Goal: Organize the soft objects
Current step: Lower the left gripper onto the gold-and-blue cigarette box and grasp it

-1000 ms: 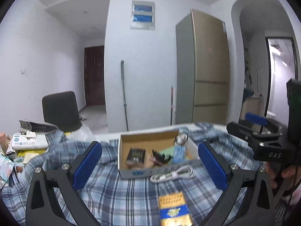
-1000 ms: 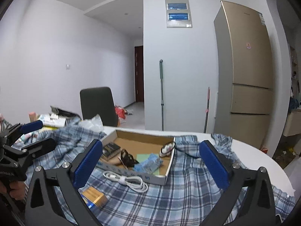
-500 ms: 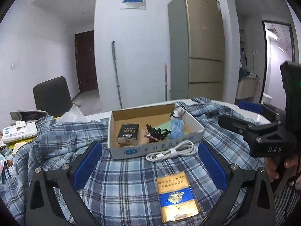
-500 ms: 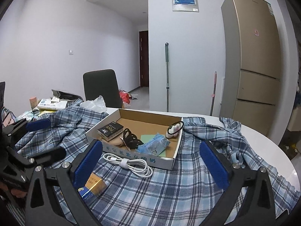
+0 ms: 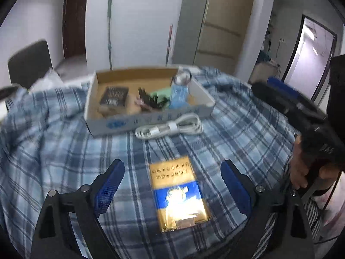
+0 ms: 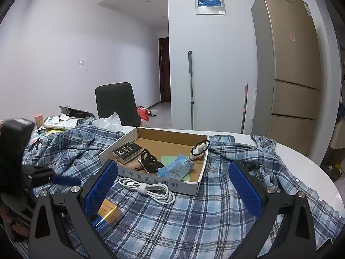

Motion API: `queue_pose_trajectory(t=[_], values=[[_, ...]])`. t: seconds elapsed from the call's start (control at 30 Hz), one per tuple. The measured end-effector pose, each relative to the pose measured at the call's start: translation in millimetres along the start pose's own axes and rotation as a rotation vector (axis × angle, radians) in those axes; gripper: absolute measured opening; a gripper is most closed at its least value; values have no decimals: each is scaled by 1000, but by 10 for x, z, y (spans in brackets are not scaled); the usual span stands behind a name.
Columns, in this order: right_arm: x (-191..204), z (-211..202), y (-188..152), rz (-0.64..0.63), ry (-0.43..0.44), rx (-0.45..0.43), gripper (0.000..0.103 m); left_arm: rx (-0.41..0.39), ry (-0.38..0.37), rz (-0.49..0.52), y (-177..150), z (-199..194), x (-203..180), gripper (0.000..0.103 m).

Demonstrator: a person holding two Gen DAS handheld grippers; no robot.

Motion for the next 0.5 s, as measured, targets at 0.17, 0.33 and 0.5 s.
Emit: queue_pose_trajectory(t=[0.17,0.33,0.5], values=[[19,14,-19,-4,1,12,103,102,-4,25,-151,179,-75,92],[21,11,-35,-5,0,20,103,158,26,55,-236,289,-97,87],[31,26,-50,-11,0,30,103,180,22,24,-257,330,-43,75]])
Point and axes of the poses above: each gripper's, at about its wrist camera, not at the fingertips, and z roughly the way its jaws point, x to its left, y to its top, the point moved 7 cm from there along z, roughly the way its jaws point, and after that the axes turned 6 degrees about -x, right-handed, at the moved point
